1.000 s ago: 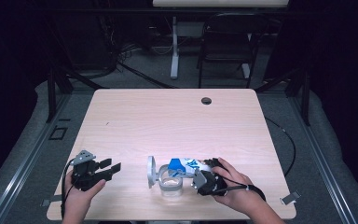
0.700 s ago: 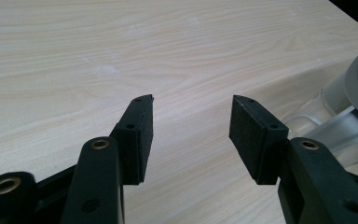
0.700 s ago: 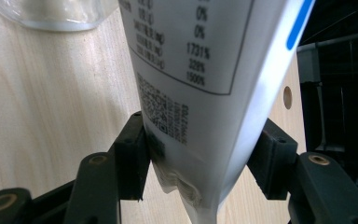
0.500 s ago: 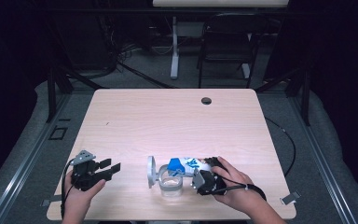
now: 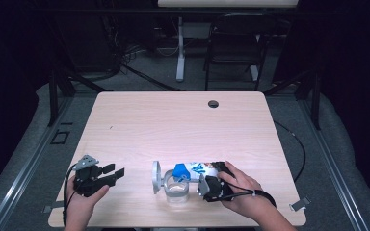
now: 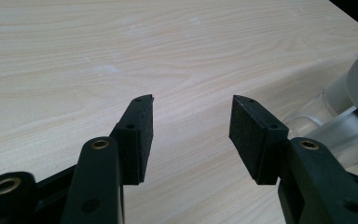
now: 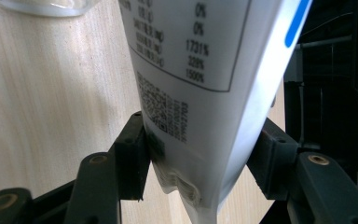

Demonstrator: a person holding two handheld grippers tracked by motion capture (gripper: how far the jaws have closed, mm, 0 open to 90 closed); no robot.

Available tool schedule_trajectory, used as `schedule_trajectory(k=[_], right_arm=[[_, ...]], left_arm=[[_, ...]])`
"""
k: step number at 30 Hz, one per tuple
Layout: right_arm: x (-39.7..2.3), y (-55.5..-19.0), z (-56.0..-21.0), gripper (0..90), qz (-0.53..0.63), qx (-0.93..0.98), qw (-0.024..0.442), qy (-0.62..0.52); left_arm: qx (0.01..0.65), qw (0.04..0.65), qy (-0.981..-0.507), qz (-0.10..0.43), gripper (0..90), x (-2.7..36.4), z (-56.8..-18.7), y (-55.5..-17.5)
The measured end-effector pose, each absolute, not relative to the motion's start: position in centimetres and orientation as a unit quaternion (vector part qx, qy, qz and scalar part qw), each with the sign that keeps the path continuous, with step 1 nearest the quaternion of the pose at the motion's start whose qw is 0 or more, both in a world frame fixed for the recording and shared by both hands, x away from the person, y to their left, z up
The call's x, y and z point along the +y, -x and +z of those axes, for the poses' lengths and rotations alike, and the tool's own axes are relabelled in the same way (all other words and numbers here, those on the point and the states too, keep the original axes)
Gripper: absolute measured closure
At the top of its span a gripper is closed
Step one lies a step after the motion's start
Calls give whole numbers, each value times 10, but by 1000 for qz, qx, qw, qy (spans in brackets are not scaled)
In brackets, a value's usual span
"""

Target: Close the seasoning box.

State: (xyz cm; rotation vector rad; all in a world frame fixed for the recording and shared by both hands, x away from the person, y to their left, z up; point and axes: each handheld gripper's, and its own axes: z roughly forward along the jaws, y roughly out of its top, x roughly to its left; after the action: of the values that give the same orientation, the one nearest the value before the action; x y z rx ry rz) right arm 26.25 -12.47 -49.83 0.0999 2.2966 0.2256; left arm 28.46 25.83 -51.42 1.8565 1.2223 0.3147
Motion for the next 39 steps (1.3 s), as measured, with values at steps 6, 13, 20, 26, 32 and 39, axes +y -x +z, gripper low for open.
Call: schedule_trajectory(k=[6,13,20,26,32,39], right_arm=[[-124,-262,-498,459,89,909,407,-35],[-124,-262,-497,459,80,907,411,-32],[-124,-263,-497,460,84,907,413,-27],[-123,-262,-496,460,72,906,418,-21],[-123,-262,-495,461,65,905,420,-18],[-123,-263,-495,461,65,903,424,-11]], left_arm=[[491,433,-745,126,499,258,-514,-285],[491,432,-746,126,499,258,-515,-285],[490,430,-748,125,499,258,-515,-285],[492,431,-746,125,499,258,-515,-285],[491,431,-747,125,499,258,-515,-285],[493,433,-745,124,499,259,-516,-285]])
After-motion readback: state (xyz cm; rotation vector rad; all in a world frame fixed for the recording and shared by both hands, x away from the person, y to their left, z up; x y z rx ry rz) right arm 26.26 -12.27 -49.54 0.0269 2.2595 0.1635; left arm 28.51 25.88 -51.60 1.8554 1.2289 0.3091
